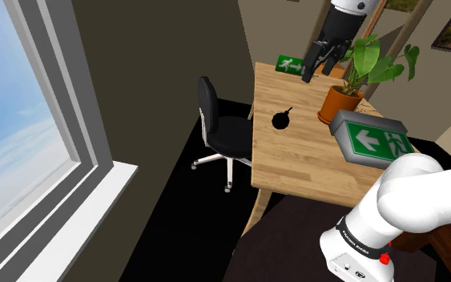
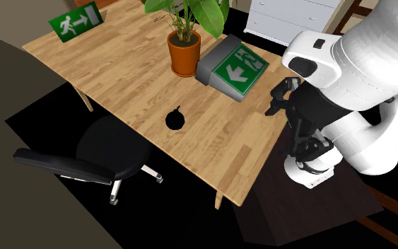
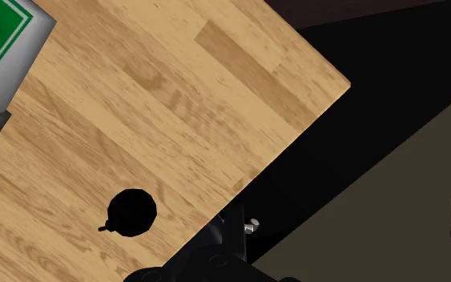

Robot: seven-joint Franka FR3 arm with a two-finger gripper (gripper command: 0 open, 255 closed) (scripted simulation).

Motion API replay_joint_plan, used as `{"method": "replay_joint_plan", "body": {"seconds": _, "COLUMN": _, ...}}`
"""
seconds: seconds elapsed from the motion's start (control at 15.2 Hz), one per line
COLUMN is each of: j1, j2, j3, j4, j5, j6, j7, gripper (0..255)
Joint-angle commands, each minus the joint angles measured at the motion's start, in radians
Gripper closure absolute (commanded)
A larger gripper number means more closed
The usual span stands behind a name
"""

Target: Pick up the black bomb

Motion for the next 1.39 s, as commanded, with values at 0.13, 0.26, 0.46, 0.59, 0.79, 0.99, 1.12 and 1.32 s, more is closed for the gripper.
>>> {"method": "replay_joint_plan", "body": {"seconds": 0.13, "j1": -0.009, "j2": 0.013, "j3": -0.042, "j4": -0.029, "j5": -0.017, "j6": 0.049, "j7": -0.039, "gripper": 0}}
{"method": "replay_joint_plan", "body": {"seconds": 0.26, "j1": -0.018, "j2": 0.032, "j3": -0.085, "j4": -0.053, "j5": -0.033, "j6": 0.098, "j7": -0.078, "gripper": 0}}
{"method": "replay_joint_plan", "body": {"seconds": 0.46, "j1": -0.031, "j2": 0.071, "j3": -0.149, "j4": -0.079, "j5": -0.053, "j6": 0.173, "j7": -0.136, "gripper": 0}}
{"method": "replay_joint_plan", "body": {"seconds": 0.59, "j1": -0.039, "j2": 0.105, "j3": -0.192, "j4": -0.09, "j5": -0.064, "j6": 0.223, "j7": -0.175, "gripper": 0}}
{"method": "replay_joint_plan", "body": {"seconds": 0.79, "j1": -0.049, "j2": 0.166, "j3": -0.256, "j4": -0.095, "j5": -0.075, "j6": 0.298, "j7": -0.235, "gripper": 0}}
{"method": "replay_joint_plan", "body": {"seconds": 0.99, "j1": -0.055, "j2": 0.239, "j3": -0.32, "j4": -0.089, "j5": -0.077, "j6": 0.371, "j7": -0.298, "gripper": 0}}
{"method": "replay_joint_plan", "body": {"seconds": 1.12, "j1": -0.056, "j2": 0.294, "j3": -0.363, "j4": -0.077, "j5": -0.071, "j6": 0.418, "j7": -0.342, "gripper": 0}}
{"method": "replay_joint_plan", "body": {"seconds": 1.32, "j1": -0.053, "j2": 0.386, "j3": -0.427, "j4": -0.05, "j5": -0.05, "j6": 0.485, "j7": -0.414, "gripper": 0}}
